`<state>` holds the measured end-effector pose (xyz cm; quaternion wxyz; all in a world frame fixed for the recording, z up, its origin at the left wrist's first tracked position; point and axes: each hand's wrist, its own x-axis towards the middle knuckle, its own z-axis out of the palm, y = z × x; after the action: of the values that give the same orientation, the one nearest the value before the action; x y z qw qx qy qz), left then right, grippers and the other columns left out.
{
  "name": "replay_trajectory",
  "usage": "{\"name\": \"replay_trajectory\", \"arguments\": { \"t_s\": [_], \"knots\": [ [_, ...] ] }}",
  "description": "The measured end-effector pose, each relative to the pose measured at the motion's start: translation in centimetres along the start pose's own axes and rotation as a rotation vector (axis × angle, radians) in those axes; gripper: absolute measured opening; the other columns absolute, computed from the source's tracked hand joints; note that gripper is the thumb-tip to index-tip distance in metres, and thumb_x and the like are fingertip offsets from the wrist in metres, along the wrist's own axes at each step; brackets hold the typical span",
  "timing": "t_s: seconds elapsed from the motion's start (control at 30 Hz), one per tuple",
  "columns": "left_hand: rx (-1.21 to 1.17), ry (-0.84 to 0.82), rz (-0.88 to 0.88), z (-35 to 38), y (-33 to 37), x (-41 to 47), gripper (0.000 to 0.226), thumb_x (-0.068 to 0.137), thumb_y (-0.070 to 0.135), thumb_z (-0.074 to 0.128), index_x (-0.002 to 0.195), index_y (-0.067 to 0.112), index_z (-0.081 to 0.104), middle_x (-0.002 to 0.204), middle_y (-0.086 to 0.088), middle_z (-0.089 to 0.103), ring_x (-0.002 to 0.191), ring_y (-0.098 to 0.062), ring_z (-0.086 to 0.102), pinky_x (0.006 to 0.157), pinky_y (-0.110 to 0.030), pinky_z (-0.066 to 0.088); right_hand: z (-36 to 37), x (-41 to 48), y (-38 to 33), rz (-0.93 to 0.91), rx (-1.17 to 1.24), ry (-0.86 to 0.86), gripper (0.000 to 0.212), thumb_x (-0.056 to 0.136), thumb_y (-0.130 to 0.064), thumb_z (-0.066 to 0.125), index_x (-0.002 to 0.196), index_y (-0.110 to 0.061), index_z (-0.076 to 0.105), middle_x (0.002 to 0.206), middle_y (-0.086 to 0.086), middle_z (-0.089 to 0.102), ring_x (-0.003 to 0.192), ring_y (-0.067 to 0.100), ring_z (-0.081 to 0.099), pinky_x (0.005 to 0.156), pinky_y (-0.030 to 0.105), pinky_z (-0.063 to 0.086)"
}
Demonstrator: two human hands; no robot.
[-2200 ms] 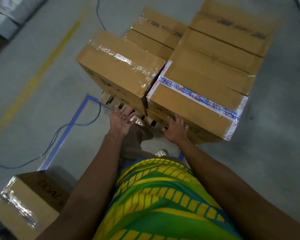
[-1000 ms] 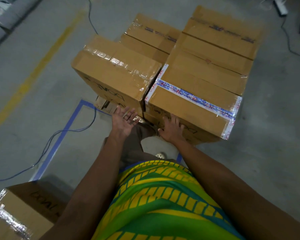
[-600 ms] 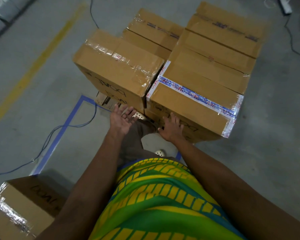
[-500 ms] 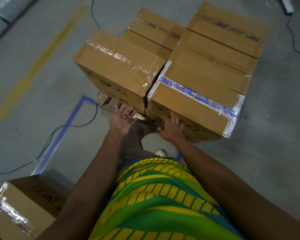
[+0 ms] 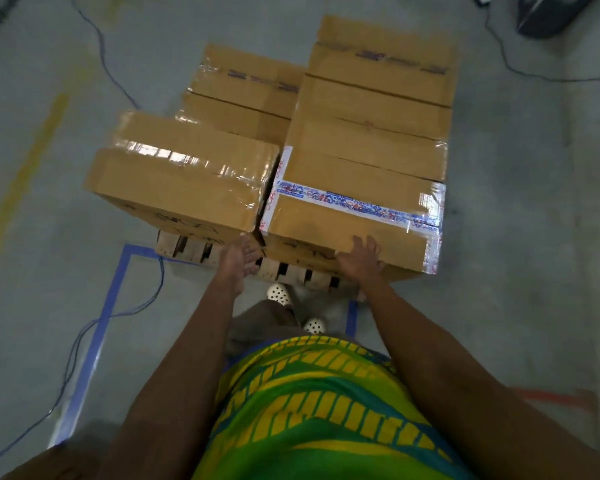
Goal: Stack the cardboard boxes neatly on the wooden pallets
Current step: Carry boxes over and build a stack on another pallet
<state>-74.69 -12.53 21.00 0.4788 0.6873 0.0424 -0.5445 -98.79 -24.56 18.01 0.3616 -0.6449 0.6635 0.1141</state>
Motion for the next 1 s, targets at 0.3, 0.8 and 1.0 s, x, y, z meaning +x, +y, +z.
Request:
{"name": "replay_trajectory", "arguments": {
  "t_s": [0.3, 0.8, 1.0],
  "knots": [
    [0.551, -0.092, 0.003, 6.4, 3.4, 8.3, 0.027, 0.102, 0.027, 0.056, 0.124, 0.012, 0.057, 0.116, -0.01, 0.058, 0.102, -0.027, 0.058, 0.08, -0.038, 0.044, -4.7, 5.6, 9.2, 0.424, 0.246, 0.227, 0.068, 0.089, -0.04, 0.062, 0.151, -0.023, 0.038, 0.159, 0.011, 0.026, 0.148, 0.033, 0.019, 0.116, 0.058, 0.018],
    [0.695, 0.026, -0.015, 7.2, 2.3, 15.9, 0.023, 0.1, 0.03, 0.058, 0.118, 0.015, 0.06, 0.104, -0.005, 0.063, 0.089, -0.024, 0.06, 0.074, -0.035, 0.048, 0.5, 10.0, 16.1, 0.531, 0.423, 0.377, 0.08, 0.089, -0.045, 0.072, 0.145, -0.002, 0.034, 0.152, 0.025, 0.028, 0.137, 0.047, 0.038, 0.107, 0.058, 0.036],
    [0.612, 0.029, -0.051, 7.3, 1.2, 15.5, 0.027, 0.096, 0.021, 0.061, 0.121, 0.012, 0.064, 0.097, -0.003, 0.067, 0.085, -0.024, 0.06, 0.062, -0.029, 0.047, 0.2, 9.8, 16.0, 0.484, 0.445, 0.372, 0.103, 0.079, -0.042, 0.083, 0.155, -0.008, 0.022, 0.154, 0.019, 0.024, 0.137, 0.042, 0.04, 0.11, 0.055, 0.039]
  ]
}}
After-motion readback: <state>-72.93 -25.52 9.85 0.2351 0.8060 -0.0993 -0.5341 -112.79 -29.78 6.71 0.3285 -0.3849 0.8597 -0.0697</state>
